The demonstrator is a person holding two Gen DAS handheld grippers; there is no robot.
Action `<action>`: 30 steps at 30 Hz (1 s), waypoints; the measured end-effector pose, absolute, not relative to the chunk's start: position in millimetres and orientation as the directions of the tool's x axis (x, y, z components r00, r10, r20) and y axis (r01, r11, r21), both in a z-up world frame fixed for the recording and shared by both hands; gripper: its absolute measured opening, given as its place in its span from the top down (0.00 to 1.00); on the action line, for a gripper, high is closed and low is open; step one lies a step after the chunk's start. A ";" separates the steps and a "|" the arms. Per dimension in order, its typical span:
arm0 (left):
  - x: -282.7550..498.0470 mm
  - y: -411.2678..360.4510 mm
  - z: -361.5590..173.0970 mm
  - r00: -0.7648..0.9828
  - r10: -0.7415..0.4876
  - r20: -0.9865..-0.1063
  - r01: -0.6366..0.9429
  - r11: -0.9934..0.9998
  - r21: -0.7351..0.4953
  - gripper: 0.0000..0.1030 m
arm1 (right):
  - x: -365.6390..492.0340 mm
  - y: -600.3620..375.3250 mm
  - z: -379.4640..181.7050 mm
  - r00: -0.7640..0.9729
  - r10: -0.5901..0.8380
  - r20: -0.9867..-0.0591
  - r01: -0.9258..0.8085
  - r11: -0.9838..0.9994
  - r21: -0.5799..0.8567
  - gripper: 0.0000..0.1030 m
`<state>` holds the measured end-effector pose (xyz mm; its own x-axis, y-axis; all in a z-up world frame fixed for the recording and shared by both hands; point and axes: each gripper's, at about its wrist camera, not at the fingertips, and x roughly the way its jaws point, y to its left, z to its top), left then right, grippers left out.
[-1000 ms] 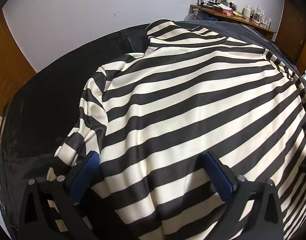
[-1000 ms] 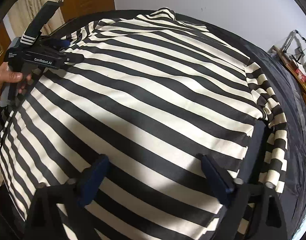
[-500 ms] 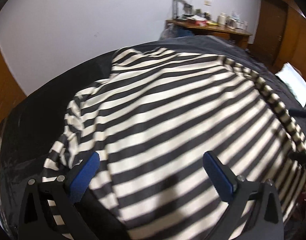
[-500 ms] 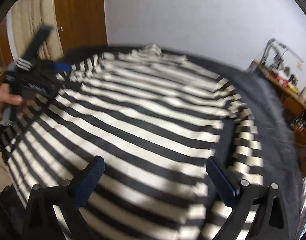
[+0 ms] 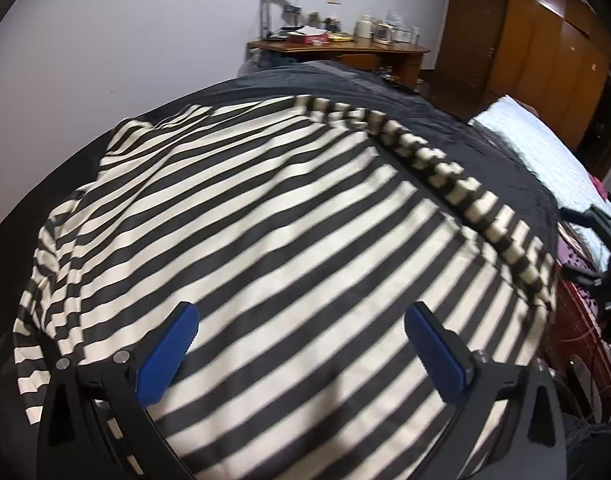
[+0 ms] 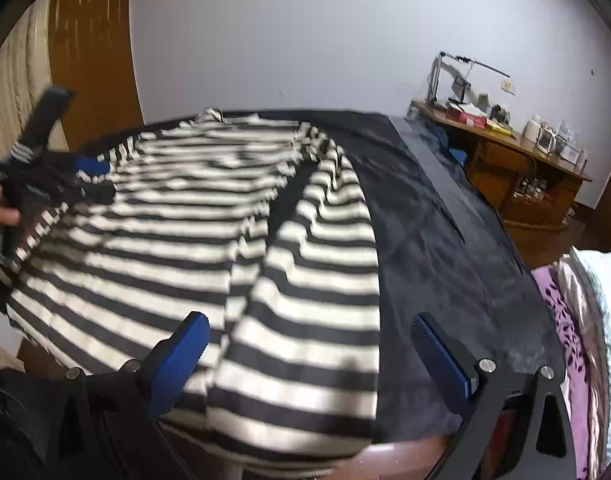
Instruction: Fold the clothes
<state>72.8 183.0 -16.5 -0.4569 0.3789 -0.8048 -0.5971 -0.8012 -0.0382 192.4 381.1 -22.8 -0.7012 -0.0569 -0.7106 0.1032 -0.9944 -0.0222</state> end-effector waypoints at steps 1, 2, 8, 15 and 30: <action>76.1 186.8 -14.6 -0.455 0.386 -0.803 -0.605 -0.795 -0.040 0.00 | 195.4 380.1 -25.7 -0.697 -0.062 -0.715 0.109 -0.994 -0.020 0.07; 79.0 189.5 -12.8 -0.451 0.394 -0.801 -0.613 -0.789 -0.043 0.00 | 198.8 378.5 -28.1 -0.692 -0.071 -0.718 0.118 -0.993 -0.016 0.11; 88.8 203.7 -5.5 -0.440 0.422 -0.793 -0.639 -0.768 -0.054 0.00 | 199.1 357.3 -42.4 -0.671 -0.093 -0.736 0.169 -0.985 -0.030 0.34; 81.7 201.2 -10.5 -0.425 0.435 -0.794 -0.625 -0.775 -0.090 0.00 | 186.4 352.3 -57.9 -0.634 -0.079 -0.769 0.161 -0.987 -0.031 0.45; 63.5 190.5 -24.0 -0.394 0.446 -0.804 -0.600 -0.787 -0.143 0.00 | 180.0 408.6 -34.3 -0.675 0.073 -0.734 -0.062 -0.997 -0.042 0.78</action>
<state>63.5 190.5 -24.0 -0.3935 0.4463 -0.8037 -0.6000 -0.7871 -0.1433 180.0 408.6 -34.3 -0.6749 0.0730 -0.7343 -0.0620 -0.9972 -0.0421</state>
